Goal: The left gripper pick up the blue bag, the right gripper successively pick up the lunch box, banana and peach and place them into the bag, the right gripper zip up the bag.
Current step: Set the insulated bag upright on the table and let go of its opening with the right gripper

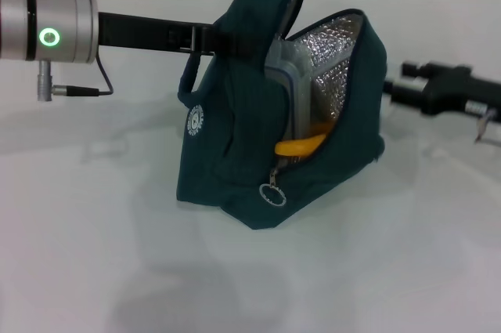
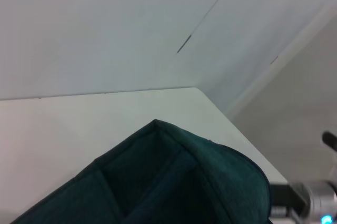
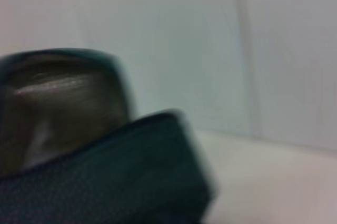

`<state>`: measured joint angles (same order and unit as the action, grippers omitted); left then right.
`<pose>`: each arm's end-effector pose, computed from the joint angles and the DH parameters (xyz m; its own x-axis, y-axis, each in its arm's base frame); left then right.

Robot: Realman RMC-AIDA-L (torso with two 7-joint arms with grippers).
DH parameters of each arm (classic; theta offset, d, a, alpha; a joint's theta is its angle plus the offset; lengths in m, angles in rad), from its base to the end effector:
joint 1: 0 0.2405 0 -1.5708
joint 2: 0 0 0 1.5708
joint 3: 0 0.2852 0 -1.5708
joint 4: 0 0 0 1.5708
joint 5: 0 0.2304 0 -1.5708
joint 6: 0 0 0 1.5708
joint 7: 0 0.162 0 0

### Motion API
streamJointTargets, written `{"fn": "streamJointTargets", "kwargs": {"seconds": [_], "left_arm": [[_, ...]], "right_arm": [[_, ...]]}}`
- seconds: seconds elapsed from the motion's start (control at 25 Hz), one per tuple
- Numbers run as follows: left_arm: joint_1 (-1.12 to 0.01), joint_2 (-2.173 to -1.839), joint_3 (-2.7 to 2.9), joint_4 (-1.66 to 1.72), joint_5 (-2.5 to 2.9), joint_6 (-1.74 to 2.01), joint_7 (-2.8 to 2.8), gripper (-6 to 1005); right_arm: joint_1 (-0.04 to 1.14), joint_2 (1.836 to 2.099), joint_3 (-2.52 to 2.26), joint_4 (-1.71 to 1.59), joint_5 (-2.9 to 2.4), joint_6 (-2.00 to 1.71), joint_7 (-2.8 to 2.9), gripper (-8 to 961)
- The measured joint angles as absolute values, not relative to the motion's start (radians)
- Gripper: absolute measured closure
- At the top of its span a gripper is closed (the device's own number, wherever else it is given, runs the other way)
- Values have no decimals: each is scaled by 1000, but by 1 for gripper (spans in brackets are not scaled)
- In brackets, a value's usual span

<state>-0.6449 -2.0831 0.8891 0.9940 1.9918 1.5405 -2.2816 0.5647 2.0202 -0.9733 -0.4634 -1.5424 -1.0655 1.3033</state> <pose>-0.1903 0.4163 -0.0009 0.5642 0.7075 0.4256 0.7570 -0.6490 0.0755 0.3067 0.4273 -0.0364 0.7272 -0.3523 -0.5892 -0.6337 -0.6745 -0.3788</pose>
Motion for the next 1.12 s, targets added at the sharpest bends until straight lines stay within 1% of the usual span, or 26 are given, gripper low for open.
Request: {"fn": "streamJointTargets", "kwargs": {"seconds": [0.16,0.32,0.44,0.6,0.64,0.68,0.76,0.92,1.12], "left_arm": [[-625,-2083,886,994,1991,1544,-2274,869],[-612,-2080,885,993,1992,1546,-2272,868],[-607,-2081,889,983,1992,1546,-2272,867],[-608,-2084,890,880,1945,1560,-2237,867],[-608,-2083,888,849,1923,1570,-2222,867],[-608,-2080,886,816,1893,1586,-2207,866],[-606,-2072,882,771,1832,1619,-2185,866],[-601,-2065,882,750,1790,1635,-2163,865],[-600,-2064,881,748,1811,1585,-2153,864]], "right_arm": [[534,2023,-952,-495,-1407,-1031,1228,361],[455,2022,-949,-553,-1183,-1095,1103,362],[397,2020,-953,-627,-1112,-1207,1079,362],[335,2023,-958,-757,-1077,-1343,1100,363],[335,2023,-958,-757,-1077,-1343,1100,363],[292,2023,-960,-855,-1035,-1383,1142,363],[269,2022,-960,-917,-1019,-1392,1173,363],[255,2012,-977,-990,-1099,-1367,1266,362],[321,2013,-1007,-857,-1330,-1318,1313,362]]}}
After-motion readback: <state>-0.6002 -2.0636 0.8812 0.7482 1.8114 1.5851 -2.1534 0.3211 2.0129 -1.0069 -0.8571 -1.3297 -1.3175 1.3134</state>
